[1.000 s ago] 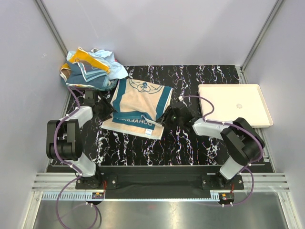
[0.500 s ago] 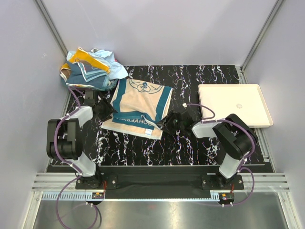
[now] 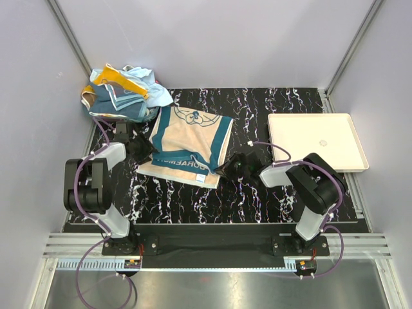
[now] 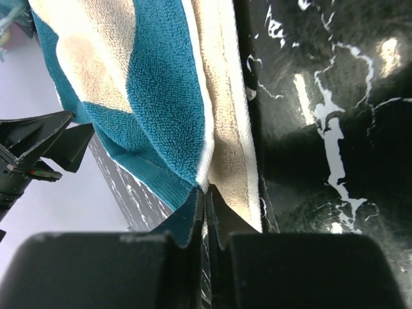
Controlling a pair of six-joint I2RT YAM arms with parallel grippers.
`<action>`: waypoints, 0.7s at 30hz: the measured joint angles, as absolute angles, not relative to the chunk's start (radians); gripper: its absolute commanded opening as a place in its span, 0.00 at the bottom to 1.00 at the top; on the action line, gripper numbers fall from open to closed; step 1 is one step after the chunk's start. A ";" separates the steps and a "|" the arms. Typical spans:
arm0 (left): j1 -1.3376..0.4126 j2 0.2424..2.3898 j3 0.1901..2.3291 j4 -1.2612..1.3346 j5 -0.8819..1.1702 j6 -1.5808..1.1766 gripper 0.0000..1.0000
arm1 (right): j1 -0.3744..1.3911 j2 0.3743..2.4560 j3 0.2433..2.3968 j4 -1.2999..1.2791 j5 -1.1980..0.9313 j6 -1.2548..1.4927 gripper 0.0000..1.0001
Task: Fold and stack the towels
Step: Fold the towel
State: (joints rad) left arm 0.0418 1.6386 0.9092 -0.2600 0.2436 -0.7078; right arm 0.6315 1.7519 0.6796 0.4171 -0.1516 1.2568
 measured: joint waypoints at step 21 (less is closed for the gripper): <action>0.038 1.715 0.995 -0.269 0.257 -0.677 0.62 | 0.524 1.727 0.934 0.203 -0.068 0.935 0.00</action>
State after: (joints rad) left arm 0.0376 1.7149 0.9955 -0.2687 0.2565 -0.6765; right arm 0.5236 1.7271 0.9340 0.2031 -0.0685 0.9352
